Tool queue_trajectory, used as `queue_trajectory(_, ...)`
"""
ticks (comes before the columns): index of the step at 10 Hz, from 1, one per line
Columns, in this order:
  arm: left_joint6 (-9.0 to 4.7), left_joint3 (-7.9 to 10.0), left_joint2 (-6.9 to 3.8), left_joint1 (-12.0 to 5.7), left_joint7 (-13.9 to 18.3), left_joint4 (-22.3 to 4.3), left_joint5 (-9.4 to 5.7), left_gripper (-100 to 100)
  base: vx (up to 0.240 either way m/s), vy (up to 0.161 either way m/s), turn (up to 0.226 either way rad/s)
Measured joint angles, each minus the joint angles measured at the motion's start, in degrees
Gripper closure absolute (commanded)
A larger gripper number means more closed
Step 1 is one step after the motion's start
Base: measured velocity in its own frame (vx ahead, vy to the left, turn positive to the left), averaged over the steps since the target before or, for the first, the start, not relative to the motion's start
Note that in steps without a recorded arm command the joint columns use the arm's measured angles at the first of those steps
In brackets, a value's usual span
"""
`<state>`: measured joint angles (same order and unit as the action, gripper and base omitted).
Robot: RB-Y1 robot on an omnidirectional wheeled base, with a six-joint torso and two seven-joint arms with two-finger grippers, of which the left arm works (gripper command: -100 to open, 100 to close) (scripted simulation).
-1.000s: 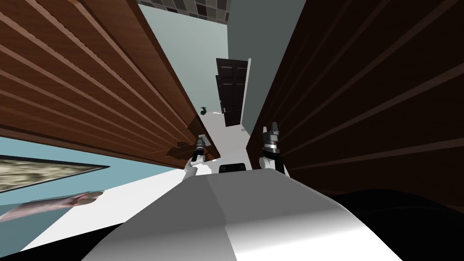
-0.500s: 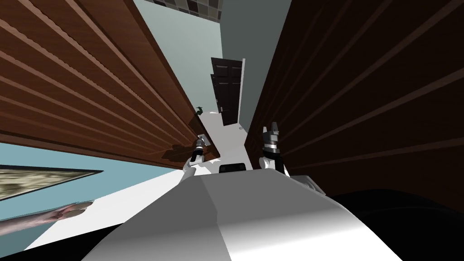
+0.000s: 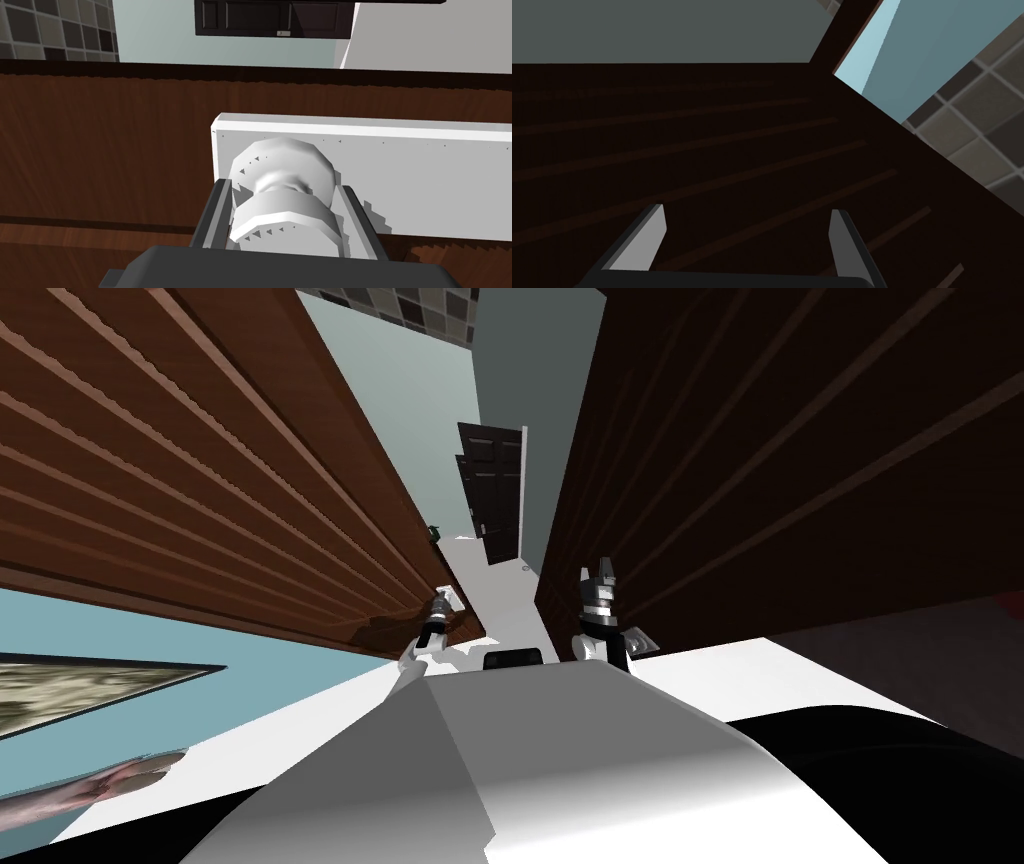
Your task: Pull the door open
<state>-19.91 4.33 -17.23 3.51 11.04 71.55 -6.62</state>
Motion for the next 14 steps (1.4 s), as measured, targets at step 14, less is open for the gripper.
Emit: queue_trajectory(14, -3.05, -6.27, -6.45, 4.17, 5.8, 2.7, -0.45, 100, -0.193, 0.062, -0.102)
